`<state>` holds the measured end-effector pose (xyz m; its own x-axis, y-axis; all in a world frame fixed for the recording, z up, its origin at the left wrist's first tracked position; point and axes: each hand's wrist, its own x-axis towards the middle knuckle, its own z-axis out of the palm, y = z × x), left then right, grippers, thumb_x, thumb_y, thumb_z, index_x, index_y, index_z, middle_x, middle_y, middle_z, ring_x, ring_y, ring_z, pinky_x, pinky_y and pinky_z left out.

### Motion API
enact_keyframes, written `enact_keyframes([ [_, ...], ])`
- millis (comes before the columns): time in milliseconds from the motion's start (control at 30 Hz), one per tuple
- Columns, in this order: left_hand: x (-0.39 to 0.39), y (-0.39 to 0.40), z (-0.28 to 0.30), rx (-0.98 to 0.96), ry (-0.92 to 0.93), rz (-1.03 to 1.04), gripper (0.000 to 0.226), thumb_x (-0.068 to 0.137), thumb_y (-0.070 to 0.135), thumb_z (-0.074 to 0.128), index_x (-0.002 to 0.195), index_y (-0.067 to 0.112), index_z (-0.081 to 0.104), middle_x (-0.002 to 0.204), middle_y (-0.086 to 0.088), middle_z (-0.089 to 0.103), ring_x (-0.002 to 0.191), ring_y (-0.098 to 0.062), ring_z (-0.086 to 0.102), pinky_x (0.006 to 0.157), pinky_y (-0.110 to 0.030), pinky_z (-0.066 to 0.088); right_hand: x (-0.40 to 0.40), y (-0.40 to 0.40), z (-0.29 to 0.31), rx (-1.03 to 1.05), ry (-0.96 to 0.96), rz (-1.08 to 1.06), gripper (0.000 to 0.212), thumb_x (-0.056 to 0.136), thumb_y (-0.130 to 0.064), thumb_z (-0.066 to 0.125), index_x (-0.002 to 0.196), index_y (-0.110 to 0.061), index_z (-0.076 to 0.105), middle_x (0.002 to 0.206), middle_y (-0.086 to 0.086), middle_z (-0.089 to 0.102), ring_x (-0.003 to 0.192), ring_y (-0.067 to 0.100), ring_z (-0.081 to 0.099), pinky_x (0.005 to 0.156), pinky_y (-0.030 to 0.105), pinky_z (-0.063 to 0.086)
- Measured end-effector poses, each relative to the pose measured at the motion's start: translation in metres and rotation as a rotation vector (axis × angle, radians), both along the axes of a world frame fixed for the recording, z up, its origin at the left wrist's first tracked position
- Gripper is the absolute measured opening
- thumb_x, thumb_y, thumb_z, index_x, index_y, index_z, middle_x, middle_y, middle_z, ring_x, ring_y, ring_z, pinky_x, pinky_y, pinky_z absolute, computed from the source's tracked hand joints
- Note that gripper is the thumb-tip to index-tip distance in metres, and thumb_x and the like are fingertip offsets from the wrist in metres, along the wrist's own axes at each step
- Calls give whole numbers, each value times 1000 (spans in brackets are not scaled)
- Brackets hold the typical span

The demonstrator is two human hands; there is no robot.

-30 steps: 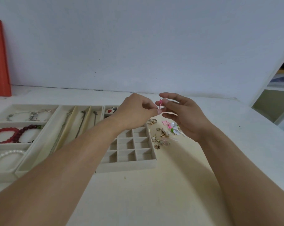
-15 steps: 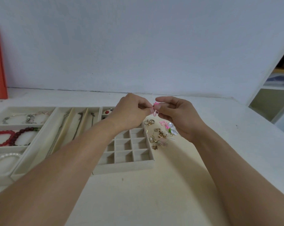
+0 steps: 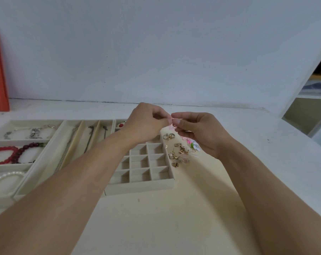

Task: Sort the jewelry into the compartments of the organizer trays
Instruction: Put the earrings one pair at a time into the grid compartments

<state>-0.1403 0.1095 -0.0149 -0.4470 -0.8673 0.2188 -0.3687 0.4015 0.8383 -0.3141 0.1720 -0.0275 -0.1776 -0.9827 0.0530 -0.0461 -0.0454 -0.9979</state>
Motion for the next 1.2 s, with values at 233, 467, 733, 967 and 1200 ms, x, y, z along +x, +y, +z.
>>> enact_keyframes([
  [233,4,2,5,54,46,-7,13,84,20,80,93,14,73,82,-3,77,72,-16,70,59,-18,48,-2,3,2,136,-1,134,19,86,-10,75,104,-6,74,101,11,75,87,18,70,83,27,56],
  [467,7,3,9,111,166,-28,24,81,12,83,98,0,69,79,-12,76,62,-17,69,70,-34,61,-2,6,2,195,32,179,26,67,-18,85,86,-10,69,92,12,69,81,21,67,89,35,57],
  [733,13,-1,14,79,140,-15,23,81,18,83,96,5,71,73,-2,76,59,-10,70,54,-20,50,-2,9,8,195,67,212,43,64,-18,84,106,-14,73,86,5,70,76,16,65,78,28,54],
  [967,10,1,16,85,157,-24,21,81,17,83,95,5,71,71,-2,75,59,-12,68,48,-15,47,5,8,4,169,116,202,33,68,-23,83,100,-15,78,92,6,70,80,16,64,89,34,54],
  [1200,10,1,16,79,164,-28,21,82,15,83,96,4,71,75,-5,76,60,-15,70,53,-15,52,7,7,3,134,128,178,12,83,-15,79,94,-16,78,94,7,74,79,16,64,80,28,53],
])
